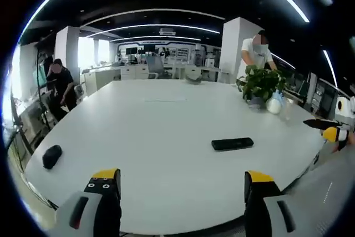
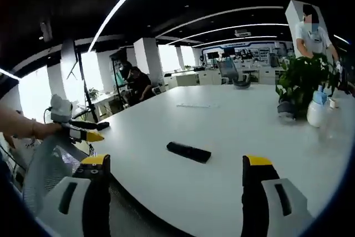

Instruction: Press the specified remote control buttons in sequence, fully releasing each button before pressing the next.

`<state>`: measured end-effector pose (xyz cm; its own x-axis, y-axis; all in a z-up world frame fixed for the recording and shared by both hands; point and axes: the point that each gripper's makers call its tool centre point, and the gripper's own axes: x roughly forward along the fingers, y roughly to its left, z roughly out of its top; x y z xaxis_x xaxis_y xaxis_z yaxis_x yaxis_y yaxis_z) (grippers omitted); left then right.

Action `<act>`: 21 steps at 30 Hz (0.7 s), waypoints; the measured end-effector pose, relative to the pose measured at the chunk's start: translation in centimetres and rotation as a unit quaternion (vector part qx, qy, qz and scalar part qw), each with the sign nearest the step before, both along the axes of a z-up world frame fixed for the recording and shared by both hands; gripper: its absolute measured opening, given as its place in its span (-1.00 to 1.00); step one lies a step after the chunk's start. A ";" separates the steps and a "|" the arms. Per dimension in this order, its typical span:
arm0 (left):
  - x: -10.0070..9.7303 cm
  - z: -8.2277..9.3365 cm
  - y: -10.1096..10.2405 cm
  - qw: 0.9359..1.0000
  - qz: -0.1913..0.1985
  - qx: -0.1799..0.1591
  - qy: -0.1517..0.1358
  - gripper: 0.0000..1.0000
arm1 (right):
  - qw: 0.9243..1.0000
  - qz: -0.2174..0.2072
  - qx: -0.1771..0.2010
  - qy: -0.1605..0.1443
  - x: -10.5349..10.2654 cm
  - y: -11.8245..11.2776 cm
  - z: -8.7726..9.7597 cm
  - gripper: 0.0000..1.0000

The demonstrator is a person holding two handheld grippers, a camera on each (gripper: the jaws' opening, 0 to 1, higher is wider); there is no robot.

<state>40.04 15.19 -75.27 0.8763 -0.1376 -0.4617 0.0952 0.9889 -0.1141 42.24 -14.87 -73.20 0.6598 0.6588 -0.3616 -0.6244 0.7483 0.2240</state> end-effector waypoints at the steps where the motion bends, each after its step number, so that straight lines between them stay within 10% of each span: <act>1: 0.2 0.3 0.1 1.000 0.006 -0.010 -0.008 1.00 | 1.000 -0.001 -0.017 0.002 0.1 -0.2 -0.5 1.00; 6: 0.3 0.1 0.9 0.999 0.026 -0.021 -0.005 1.00 | 0.994 0.009 -0.108 0.034 -0.5 -1.1 -3.1 1.00; 12: -0.6 -1.8 0.6 0.998 0.008 -0.004 0.055 0.82 | 0.993 -0.005 -0.107 0.044 -0.5 -1.7 -3.5 0.97; 17: 0.0 -1.1 1.1 0.999 0.021 -0.020 0.027 0.81 | 0.983 0.019 -0.177 0.038 -1.2 -2.5 -4.6 0.91; 21: -0.1 -1.6 1.2 0.999 0.015 -0.015 0.040 0.80 | 0.989 -0.001 -0.142 0.037 -0.6 -2.5 -3.9 0.94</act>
